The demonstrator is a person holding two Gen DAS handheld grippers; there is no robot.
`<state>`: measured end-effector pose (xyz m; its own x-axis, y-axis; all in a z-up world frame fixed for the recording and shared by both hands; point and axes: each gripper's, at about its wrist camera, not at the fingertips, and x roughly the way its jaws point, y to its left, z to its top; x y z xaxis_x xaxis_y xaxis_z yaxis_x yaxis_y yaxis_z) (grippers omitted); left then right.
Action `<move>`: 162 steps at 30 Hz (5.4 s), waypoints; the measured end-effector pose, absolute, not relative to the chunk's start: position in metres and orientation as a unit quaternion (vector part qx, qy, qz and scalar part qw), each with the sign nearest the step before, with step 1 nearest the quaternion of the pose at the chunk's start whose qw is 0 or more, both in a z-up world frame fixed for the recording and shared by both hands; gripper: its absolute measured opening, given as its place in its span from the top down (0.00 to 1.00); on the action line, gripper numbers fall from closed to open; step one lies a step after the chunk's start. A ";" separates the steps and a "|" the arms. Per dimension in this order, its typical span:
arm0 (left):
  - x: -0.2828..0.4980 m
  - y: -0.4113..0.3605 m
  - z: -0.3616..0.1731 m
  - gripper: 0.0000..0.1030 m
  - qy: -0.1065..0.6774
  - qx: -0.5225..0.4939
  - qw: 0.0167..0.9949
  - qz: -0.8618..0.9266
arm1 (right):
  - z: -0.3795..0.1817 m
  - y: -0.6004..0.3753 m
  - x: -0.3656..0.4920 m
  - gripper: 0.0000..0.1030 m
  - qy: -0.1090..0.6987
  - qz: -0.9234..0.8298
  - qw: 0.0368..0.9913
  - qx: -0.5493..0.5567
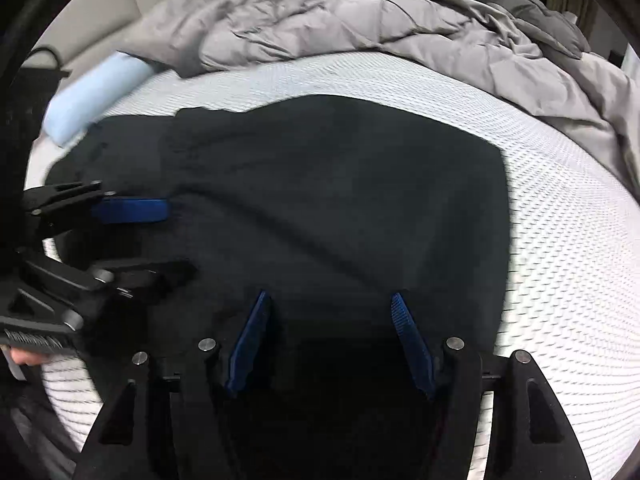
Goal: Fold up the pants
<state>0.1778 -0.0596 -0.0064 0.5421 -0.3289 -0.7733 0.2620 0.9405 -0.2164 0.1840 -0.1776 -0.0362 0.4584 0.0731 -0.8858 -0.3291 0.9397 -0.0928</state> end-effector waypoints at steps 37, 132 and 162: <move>0.250 -0.032 0.010 0.46 0.449 -0.205 0.859 -0.135 | -0.017 -0.180 0.237 0.35 0.455 0.079 0.887 0.006; 0.154 -0.141 0.024 0.36 0.394 -0.065 0.878 -0.265 | -0.003 -0.269 0.098 0.04 0.437 0.045 0.895 0.082; 0.129 0.052 -0.028 0.23 0.451 -0.147 0.879 -0.044 | -0.016 -0.075 0.116 0.04 0.429 0.168 0.872 -0.163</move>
<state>0.1291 0.0524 -0.0284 0.5901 -0.2094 -0.7797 -0.0556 0.9530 -0.2980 0.1160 -0.0748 -0.0156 0.5748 0.1524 -0.8040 -0.4328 0.8904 -0.1406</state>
